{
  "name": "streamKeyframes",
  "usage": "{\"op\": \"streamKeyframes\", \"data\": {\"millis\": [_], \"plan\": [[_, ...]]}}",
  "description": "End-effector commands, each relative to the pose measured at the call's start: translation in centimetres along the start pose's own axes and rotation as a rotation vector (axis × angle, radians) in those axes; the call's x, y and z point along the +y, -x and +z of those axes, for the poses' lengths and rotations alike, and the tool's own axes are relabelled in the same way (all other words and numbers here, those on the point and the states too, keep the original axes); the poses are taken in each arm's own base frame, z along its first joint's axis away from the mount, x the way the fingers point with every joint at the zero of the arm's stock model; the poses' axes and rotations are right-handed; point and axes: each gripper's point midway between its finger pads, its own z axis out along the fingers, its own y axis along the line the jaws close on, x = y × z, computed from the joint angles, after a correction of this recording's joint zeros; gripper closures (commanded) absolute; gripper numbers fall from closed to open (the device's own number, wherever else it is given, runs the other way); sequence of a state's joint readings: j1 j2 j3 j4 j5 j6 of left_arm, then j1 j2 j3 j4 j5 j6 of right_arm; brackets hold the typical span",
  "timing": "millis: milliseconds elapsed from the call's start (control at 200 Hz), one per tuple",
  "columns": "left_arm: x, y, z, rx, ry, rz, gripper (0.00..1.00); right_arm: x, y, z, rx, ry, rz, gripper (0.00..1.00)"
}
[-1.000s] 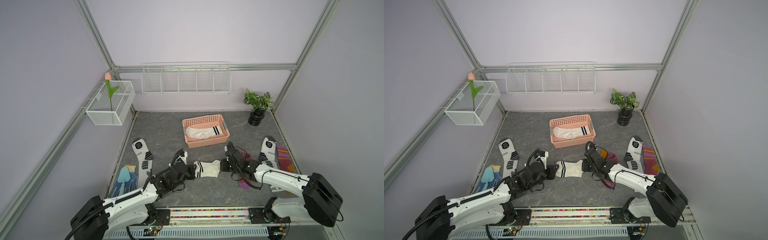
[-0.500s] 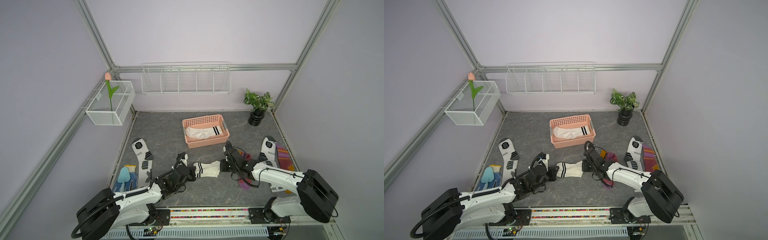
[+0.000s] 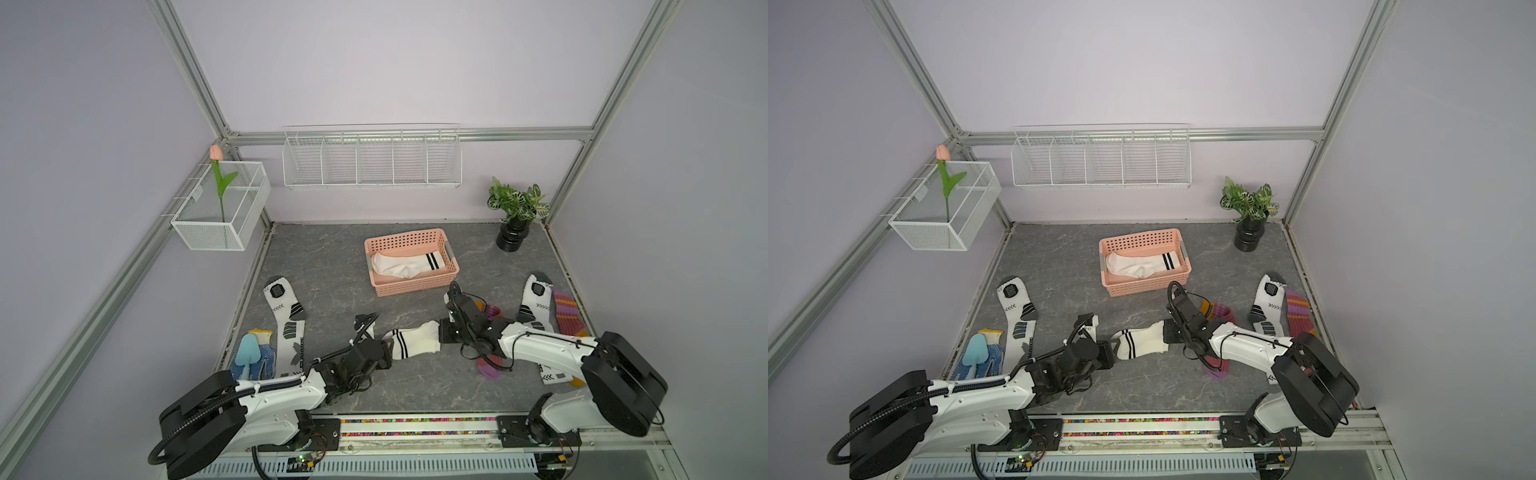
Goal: Place the socks together as a pair
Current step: Adjust the sock to the sock.
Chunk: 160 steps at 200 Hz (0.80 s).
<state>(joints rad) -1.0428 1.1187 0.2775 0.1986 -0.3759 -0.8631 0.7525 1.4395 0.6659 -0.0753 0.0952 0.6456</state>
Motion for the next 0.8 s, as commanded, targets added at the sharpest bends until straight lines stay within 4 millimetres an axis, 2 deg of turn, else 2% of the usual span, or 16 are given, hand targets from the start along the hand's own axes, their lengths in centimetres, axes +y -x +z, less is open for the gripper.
{"op": "streamKeyframes", "data": {"millis": [0,195,440,625,795], "plan": [[0.9,0.9,-0.4,-0.047,0.045,-0.033,0.55,0.5,0.5,0.2,-0.007,0.024,-0.005,0.93],[-1.2,0.4,-0.5,0.015,-0.040,-0.059,0.55,0.5,0.4,0.1,-0.005,0.023,0.000,0.93],[-1.6,-1.5,-0.4,0.127,-0.048,-0.037,0.55,0.5,0.4,0.0,-0.003,0.026,0.001,0.93],[-1.0,-1.1,0.4,0.107,0.014,-0.017,0.56,0.5,0.3,-0.1,-0.002,0.028,0.004,0.93],[-1.2,-0.8,1.3,0.107,0.045,-0.004,0.61,0.6,0.2,-0.1,0.001,0.034,0.006,0.93]]}}
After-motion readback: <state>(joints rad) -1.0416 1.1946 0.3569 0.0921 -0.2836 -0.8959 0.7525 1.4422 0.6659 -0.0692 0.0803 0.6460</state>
